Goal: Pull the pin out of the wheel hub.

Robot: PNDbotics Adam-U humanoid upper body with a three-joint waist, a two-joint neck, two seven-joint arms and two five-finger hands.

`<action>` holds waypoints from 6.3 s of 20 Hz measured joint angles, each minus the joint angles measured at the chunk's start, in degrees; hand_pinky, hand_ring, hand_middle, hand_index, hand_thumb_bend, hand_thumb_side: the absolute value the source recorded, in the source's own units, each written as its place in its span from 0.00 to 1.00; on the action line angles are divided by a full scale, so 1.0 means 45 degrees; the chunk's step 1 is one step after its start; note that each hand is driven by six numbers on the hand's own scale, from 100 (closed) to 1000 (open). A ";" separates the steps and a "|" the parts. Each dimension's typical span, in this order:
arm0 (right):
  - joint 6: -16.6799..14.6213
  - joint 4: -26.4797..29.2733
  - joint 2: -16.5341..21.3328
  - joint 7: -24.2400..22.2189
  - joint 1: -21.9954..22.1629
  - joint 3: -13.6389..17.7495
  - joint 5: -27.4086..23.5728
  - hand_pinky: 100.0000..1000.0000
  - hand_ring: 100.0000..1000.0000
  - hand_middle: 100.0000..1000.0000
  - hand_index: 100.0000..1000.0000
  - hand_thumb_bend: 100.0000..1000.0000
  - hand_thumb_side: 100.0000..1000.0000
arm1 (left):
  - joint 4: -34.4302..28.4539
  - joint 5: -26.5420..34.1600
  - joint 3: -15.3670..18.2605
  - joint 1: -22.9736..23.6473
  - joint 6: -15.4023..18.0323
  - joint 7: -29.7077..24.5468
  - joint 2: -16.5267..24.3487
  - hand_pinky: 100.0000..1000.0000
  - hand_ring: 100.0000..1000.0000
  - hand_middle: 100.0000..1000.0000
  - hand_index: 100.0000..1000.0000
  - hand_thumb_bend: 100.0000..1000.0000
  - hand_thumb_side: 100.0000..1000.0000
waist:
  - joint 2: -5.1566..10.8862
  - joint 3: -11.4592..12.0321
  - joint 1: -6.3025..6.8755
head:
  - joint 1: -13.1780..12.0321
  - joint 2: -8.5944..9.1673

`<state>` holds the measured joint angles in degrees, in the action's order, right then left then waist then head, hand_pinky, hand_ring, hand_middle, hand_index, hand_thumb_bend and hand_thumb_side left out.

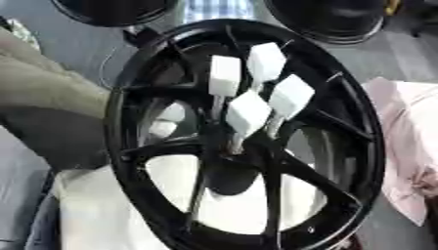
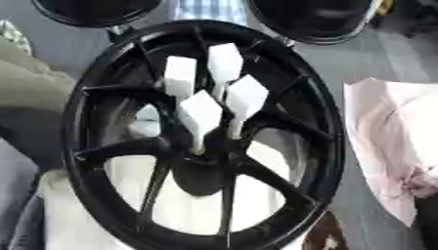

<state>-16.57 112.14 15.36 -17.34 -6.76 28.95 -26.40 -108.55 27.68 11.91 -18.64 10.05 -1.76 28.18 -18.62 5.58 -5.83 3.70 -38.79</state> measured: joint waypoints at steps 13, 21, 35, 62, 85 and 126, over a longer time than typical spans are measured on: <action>0.0247 0.0098 -0.0038 0.0390 0.0012 0.0066 -0.0024 0.88 0.83 0.75 0.83 0.00 0.59 | -0.0153 -0.1407 -0.0090 -0.0597 -0.0632 0.0276 0.0574 0.30 0.49 0.71 0.77 0.00 0.63 | -0.0187 -0.0012 0.0038 | 0.0090 -0.0220; 0.0056 0.0205 0.0109 0.0318 0.0440 0.0080 0.0272 0.88 0.83 0.75 0.82 0.00 0.57 | -0.0380 -0.3039 -0.1652 -0.2832 -0.0750 -0.1041 0.2742 0.43 0.65 0.74 0.78 0.00 0.49 | -0.0143 -0.0040 0.0424 | 0.0201 -0.0589; -0.0309 0.0240 0.0500 -0.0061 0.0839 -0.0029 0.0583 0.88 0.83 0.74 0.82 0.00 0.57 | -0.1175 -0.5611 -0.5793 -0.7036 -0.1672 -0.3614 0.6827 0.62 0.67 0.74 0.82 0.00 0.53 | 0.0007 -0.0431 0.0875 | 0.0060 -0.0892; -0.0562 0.0118 0.0435 -0.0281 0.1080 -0.0009 0.0880 0.88 0.83 0.74 0.81 0.00 0.58 | 0.3189 -0.7847 -1.1906 -1.3358 -0.3207 -0.8858 0.2244 0.76 0.76 0.80 0.87 0.00 0.57 | -0.0027 0.0097 0.0557 | 0.0208 -0.0890; -0.0587 -0.0005 0.0210 -0.0381 0.1070 -0.0011 0.1057 0.89 0.83 0.74 0.82 0.00 0.58 | 0.3085 -0.8524 -1.1005 -1.2557 -0.1153 -1.0938 0.3288 0.88 0.78 0.76 0.92 0.08 0.99 | -0.0259 -0.0040 0.0485 | 0.0309 -0.0887; -0.0343 -0.0239 -0.0283 -0.0476 0.0879 0.0000 0.1404 0.89 0.82 0.73 0.81 0.00 0.61 | 0.5322 -1.1764 -1.2097 -1.2793 -0.1059 -1.0069 0.1843 0.89 0.81 0.78 0.95 0.21 1.00 | -0.0747 -0.0171 0.0446 | 0.0072 -0.0753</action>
<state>-18.11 111.06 14.09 -19.49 -2.81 28.95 -20.08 -84.61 -25.26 -42.52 -76.20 5.28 -47.07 36.47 -21.98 4.81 -3.83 4.02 -42.18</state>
